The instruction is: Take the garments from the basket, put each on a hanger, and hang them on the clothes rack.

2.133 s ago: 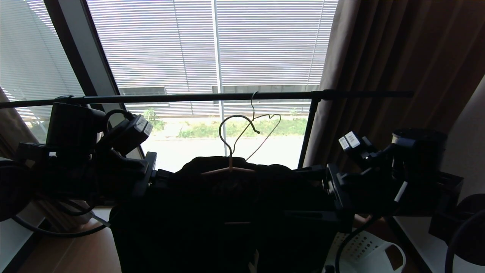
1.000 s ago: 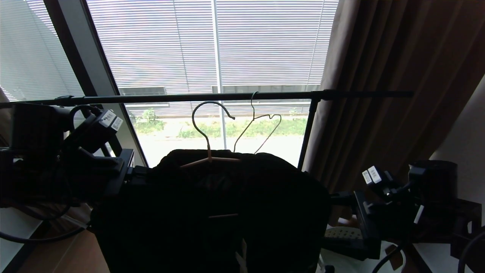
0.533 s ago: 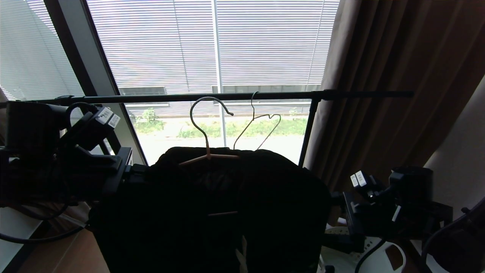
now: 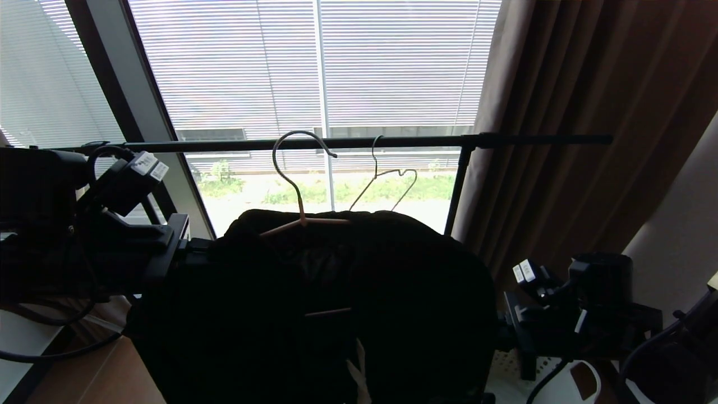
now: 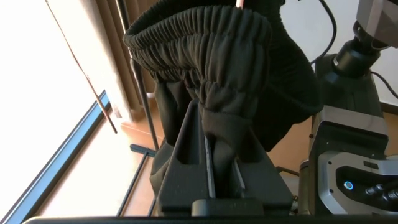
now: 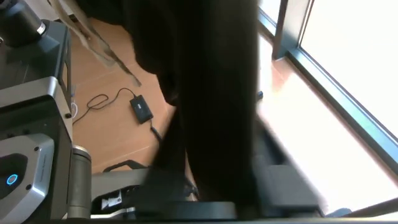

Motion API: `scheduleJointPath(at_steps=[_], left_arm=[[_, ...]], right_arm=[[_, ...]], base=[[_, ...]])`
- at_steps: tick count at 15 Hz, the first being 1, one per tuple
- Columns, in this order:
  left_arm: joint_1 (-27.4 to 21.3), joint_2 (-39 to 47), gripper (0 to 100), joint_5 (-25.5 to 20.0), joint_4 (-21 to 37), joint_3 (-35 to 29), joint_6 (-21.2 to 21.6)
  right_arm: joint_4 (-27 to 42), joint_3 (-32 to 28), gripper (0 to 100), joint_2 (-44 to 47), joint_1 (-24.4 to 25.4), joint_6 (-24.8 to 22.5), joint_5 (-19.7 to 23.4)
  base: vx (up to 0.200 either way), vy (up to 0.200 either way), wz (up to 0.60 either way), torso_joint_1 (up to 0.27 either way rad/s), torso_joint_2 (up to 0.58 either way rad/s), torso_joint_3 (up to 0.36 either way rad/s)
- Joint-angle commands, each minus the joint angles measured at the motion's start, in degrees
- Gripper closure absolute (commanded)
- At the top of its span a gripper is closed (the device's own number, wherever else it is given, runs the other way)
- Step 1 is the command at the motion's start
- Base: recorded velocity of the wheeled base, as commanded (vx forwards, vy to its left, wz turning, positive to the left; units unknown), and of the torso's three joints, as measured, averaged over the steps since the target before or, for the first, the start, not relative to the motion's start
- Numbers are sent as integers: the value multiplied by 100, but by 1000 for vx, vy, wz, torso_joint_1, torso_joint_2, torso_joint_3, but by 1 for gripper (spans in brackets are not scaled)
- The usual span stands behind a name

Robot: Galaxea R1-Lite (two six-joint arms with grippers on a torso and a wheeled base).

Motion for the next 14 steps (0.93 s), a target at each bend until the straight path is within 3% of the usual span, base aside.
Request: scheduleJointPath(at_steps=[1, 6, 11, 13, 14], left_arm=[[47, -53, 100, 3, -45, 62, -6], [328, -246, 100, 3, -115, 229, -59], [381, -369, 100, -6, -115, 300, -208], [354, -352, 100, -6, -115, 308, -208], [354, -343, 100, -6, -115, 317, -217]], right_arm=[[-8, 52, 100, -119, -178, -1, 0], [-8, 166, 100, -277, -679, -10, 0], [1, 175, 100, -338, -617, -19, -8], [18, 254, 100, -514, -380, -28, -52], [9, 289, 0, -532, -353, -45, -61]], base=[[0, 0, 0, 0, 0, 0], [0, 0, 0, 0, 0, 0], [0, 0, 0, 0, 0, 0], [0, 0, 0, 0, 0, 0], [0, 0, 0, 0, 0, 0]])
